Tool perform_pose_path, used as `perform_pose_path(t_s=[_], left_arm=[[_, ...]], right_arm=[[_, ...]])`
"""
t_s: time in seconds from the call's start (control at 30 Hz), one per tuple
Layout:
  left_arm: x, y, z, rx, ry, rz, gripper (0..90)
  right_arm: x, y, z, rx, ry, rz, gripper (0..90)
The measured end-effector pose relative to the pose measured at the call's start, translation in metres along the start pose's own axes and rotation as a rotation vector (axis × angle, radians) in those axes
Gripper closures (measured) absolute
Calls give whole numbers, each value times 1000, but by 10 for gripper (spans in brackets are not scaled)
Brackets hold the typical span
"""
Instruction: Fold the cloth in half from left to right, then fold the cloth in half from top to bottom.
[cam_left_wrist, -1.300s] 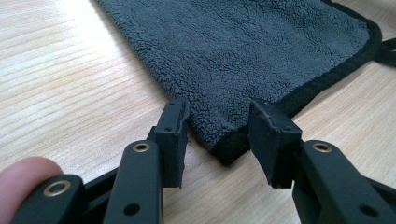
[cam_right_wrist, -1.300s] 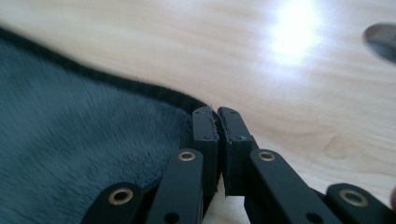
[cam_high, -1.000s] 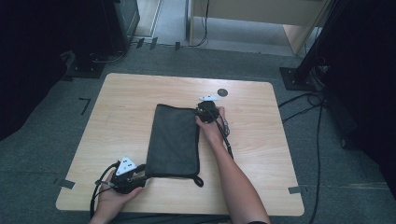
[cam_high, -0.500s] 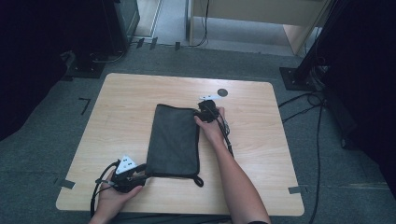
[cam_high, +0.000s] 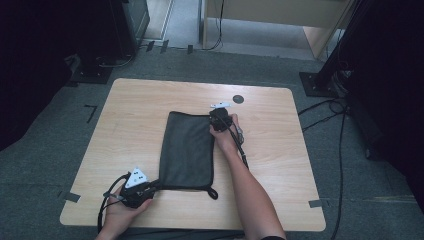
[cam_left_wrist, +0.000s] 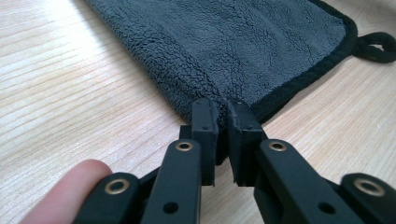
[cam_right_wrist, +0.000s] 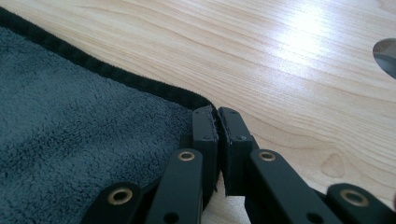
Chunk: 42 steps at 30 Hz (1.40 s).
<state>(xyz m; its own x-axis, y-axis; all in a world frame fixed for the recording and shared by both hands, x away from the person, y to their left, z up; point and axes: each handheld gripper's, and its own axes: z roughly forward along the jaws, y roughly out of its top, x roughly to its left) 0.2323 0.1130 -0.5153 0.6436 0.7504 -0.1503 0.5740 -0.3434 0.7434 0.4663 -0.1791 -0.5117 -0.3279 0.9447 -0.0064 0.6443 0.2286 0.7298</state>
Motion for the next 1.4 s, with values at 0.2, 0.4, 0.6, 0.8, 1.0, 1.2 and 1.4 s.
perform_pose_path(t_s=[0.2, 0.4, 0.6, 0.8, 1.0, 1.2, 1.4], left_arm=[[11, 2, -1, -36, -20, -75, 491], [15, 14, 5, -66, -2, -57, 417], [21, 29, 8, -93, 23, -58, 376], [30, 49, 19, -96, 45, -47, 328], [37, 72, 31, -118, 63, -51, 319], [48, 94, 42, -124, 97, -39, 325], [61, 110, 56, -137, 133, -55, 328]], right_arm=[[-3, 1, -10, -37, 46, 10, 705], [-3, 1, -21, -73, 85, 18, 626], [1, 2, -27, -74, 117, -12, 542], [0, 2, -27, -69, 127, -2, 470], [-4, 0, -27, -68, 156, 26, 409], [-6, -2, -28, -71, 180, 13, 386], [-11, -5, -26, -66, 160, 16, 403]])
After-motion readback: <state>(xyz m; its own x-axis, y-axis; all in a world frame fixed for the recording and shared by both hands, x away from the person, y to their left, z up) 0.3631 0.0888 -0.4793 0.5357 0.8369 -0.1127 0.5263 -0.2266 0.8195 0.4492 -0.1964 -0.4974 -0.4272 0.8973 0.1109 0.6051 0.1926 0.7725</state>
